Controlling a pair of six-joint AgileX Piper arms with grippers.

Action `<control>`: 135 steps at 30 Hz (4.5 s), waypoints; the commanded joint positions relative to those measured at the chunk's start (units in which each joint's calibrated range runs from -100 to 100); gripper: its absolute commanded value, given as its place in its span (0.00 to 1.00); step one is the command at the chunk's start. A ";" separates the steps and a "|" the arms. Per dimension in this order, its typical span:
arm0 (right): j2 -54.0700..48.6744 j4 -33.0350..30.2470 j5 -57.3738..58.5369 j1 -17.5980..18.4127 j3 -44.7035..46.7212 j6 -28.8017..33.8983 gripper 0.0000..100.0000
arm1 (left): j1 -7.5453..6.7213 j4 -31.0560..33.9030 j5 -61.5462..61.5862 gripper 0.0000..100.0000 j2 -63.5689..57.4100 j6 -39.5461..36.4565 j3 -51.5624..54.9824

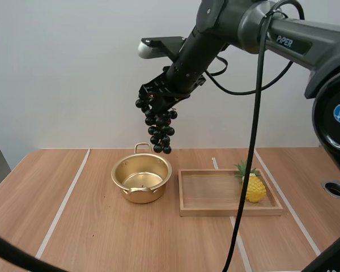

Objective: Open the pot, put the grape inside, and close it

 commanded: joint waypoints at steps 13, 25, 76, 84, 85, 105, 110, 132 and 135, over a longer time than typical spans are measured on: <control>12.18 -1.45 -8.18 1.32 -0.65 -0.74 0.00 | 0.06 0.60 1.34 0.00 0.34 1.05 0.04; 20.31 -1.45 -11.66 5.72 -0.65 -0.74 0.00 | 0.06 0.60 4.28 0.00 0.34 1.84 0.04; 33.62 -10.90 -9.33 6.72 6.60 2.65 0.00 | 0.06 0.60 8.08 0.00 0.34 4.09 0.04; 33.62 -10.90 -9.33 6.72 6.60 3.67 0.00 | 0.06 0.60 8.08 0.00 0.34 4.09 0.04; 33.62 -10.90 -9.33 6.72 6.60 4.34 0.00 | 0.06 0.60 8.08 0.00 0.34 4.09 0.04; 23.81 -10.90 -13.48 7.26 6.03 4.86 1.00 | 0.06 0.60 8.08 0.00 0.34 4.27 0.04; 21.66 -11.29 -12.84 7.26 5.11 4.86 1.00 | 0.06 0.60 9.33 0.00 0.34 4.27 0.04; -3.54 -20.06 -16.26 1.46 -5.90 10.17 1.00 | 0.06 0.60 12.65 0.00 1.01 4.27 0.04; -7.31 -20.06 -20.07 -1.90 -5.90 10.78 1.00 | 0.06 0.60 15.46 0.00 1.79 4.27 0.04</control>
